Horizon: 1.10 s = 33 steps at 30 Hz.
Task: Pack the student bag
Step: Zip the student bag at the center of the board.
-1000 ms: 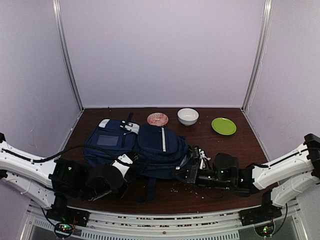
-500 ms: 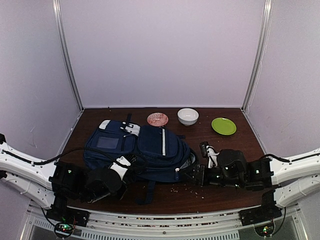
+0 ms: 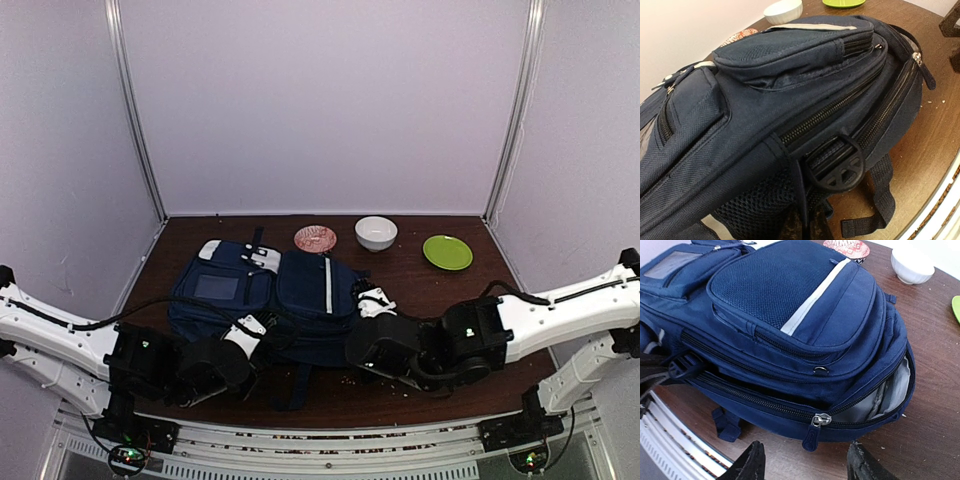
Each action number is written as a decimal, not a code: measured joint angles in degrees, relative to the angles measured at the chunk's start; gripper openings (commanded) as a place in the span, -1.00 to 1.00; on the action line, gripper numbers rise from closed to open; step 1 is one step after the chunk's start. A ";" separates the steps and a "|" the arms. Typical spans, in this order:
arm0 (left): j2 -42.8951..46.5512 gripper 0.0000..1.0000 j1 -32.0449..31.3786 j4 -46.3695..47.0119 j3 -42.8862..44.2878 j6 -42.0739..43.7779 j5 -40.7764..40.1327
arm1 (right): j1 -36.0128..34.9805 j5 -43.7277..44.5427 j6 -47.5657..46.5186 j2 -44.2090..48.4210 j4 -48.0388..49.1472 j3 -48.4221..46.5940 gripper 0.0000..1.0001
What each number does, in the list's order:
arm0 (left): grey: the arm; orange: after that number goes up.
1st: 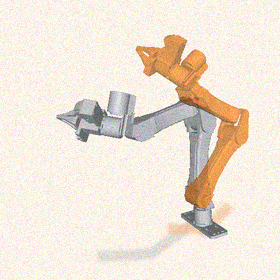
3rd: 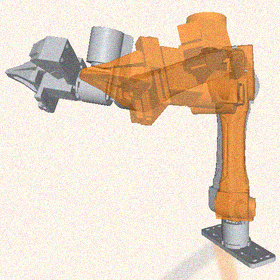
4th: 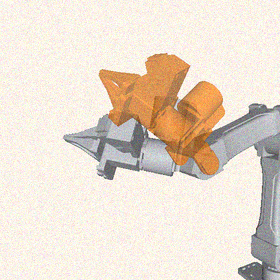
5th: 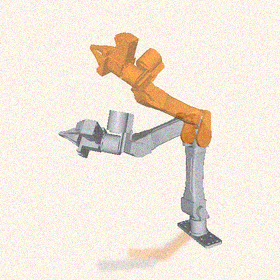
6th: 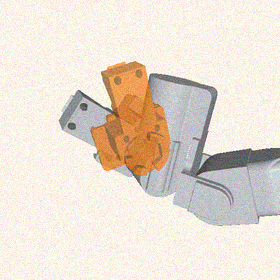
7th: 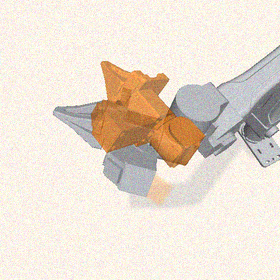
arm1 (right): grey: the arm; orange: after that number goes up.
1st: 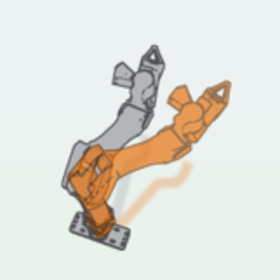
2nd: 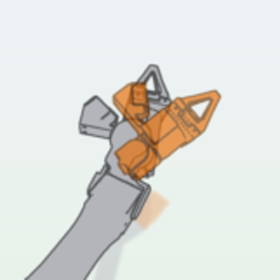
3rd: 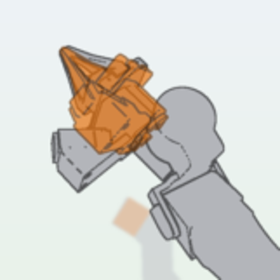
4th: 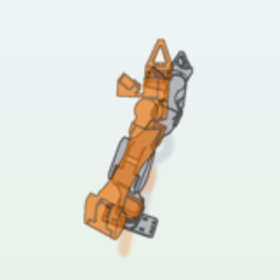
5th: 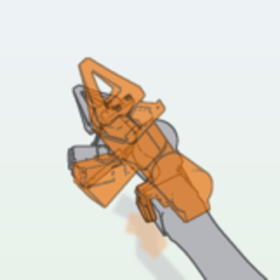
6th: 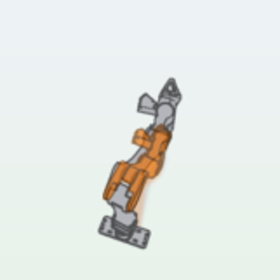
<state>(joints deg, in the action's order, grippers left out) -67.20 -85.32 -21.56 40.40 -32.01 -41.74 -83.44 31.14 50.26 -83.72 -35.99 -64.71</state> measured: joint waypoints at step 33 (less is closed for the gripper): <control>1.29 -1.00 0.07 -0.46 0.22 -0.04 -0.04 | 0.00 6.27 1.62 -9.16 -12.35 -5.22 0.17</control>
<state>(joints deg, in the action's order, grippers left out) -65.91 -85.25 -22.02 40.62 -32.05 -41.78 -83.44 37.41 51.88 -92.88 -48.34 -69.93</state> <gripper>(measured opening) 0.058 0.587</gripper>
